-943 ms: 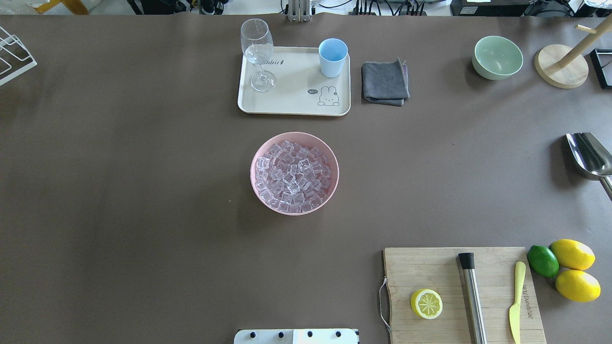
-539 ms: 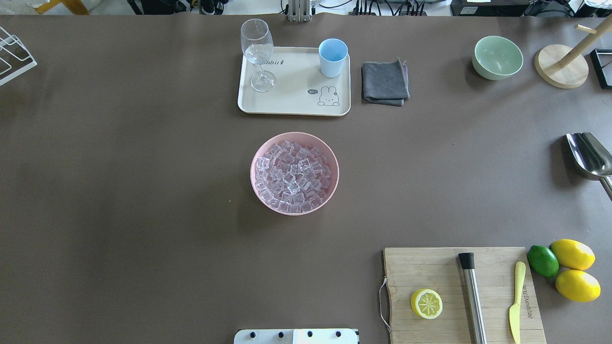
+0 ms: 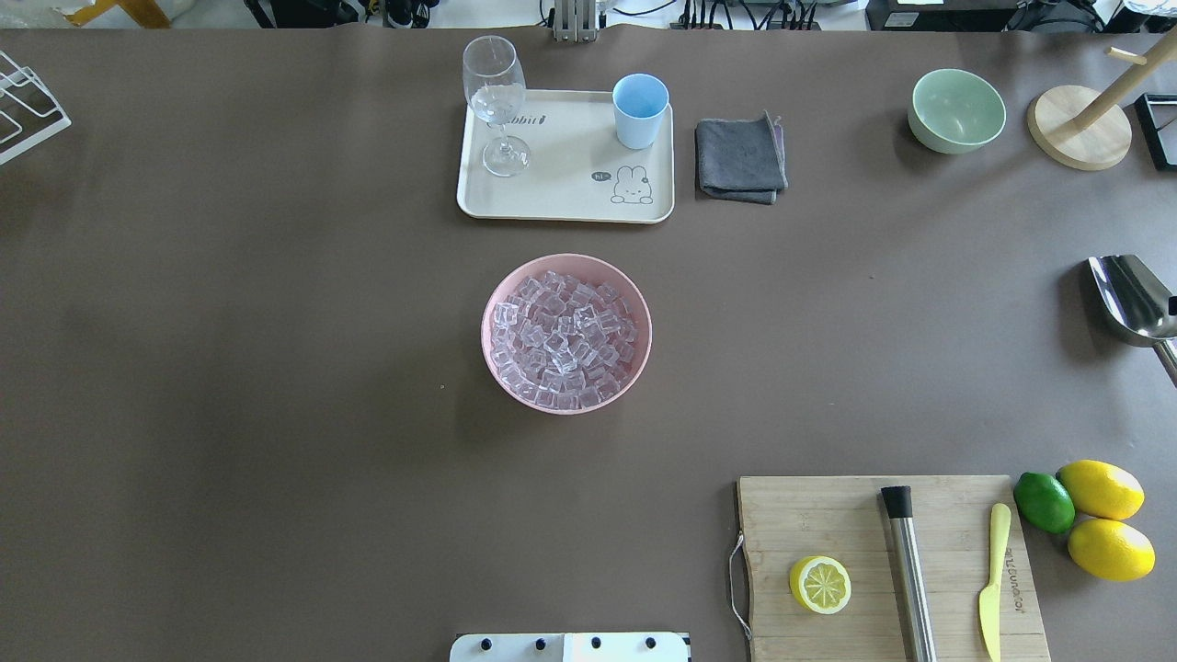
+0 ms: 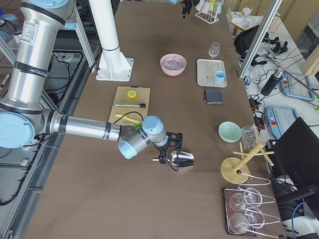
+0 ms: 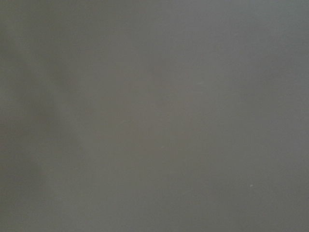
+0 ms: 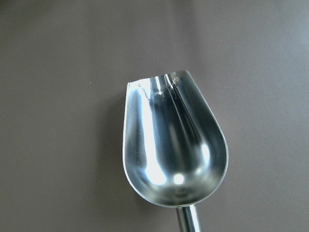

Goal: Put ice in cup with scoop

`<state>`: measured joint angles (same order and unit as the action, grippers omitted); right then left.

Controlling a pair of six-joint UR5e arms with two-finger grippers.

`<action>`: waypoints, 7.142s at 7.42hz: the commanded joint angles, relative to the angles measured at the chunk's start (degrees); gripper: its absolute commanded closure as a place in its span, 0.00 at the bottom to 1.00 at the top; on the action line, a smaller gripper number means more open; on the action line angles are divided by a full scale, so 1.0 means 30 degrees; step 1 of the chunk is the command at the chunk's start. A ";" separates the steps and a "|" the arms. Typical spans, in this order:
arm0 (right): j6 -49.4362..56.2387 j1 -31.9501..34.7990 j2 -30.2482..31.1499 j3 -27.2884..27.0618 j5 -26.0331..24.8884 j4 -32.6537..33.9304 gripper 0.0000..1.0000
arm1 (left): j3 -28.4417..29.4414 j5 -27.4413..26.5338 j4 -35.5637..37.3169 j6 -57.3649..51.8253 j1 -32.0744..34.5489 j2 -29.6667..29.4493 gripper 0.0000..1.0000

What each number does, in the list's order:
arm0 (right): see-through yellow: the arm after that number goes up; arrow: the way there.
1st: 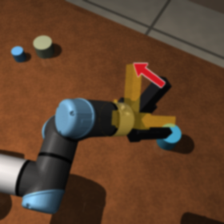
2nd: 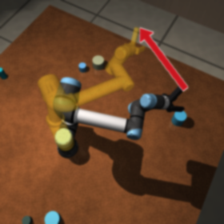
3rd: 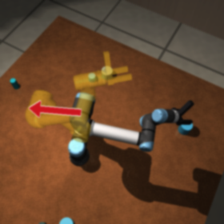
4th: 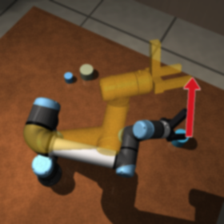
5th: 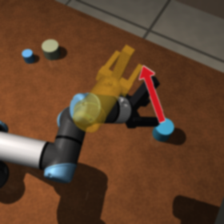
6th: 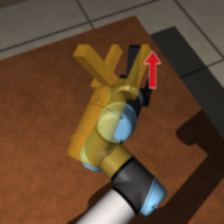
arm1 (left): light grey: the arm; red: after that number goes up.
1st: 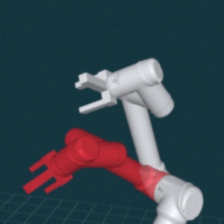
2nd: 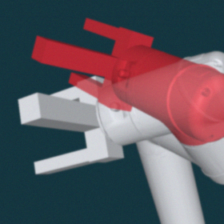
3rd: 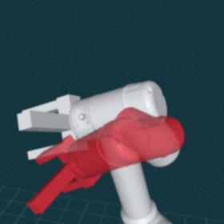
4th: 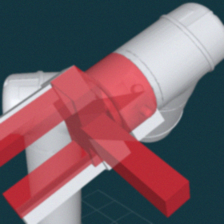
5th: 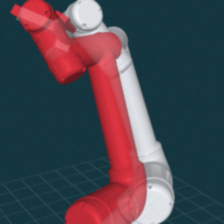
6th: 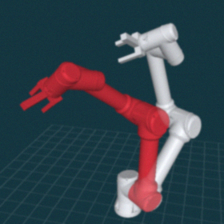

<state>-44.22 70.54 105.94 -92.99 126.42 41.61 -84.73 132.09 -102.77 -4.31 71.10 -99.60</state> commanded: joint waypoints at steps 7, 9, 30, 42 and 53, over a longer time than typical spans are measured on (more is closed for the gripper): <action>0.0119 -0.3208 0.0781 0.1112 -0.1738 -0.1506 0.35 | -0.1258 -0.2507 -0.8957 -0.2572 -0.8251 -0.3238 0.01; 0.0730 -0.3297 0.0928 0.1142 -0.1887 -0.1535 0.66 | -0.1084 -0.3971 -0.8957 -0.2433 -0.9572 -0.4701 0.01; 2.1741 -0.9557 -1.9099 -0.7156 -0.6422 3.0357 1.00 | 0.1378 -0.1460 -1.1008 -0.1846 -1.1921 -0.7580 0.01; 2.1478 -1.4254 -2.4388 0.0264 -1.0383 3.3894 1.00 | 0.1378 -0.1577 -1.1242 -0.1318 -1.1951 -0.7609 0.01; 1.8200 -1.4254 -1.8261 -0.3018 -1.0383 2.2845 1.00 | 0.1378 -0.1636 -1.1242 -0.1289 -1.1980 -0.7609 0.01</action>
<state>12.72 27.77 49.65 -101.55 95.27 114.60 -80.59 127.16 -136.50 -8.17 35.16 -122.43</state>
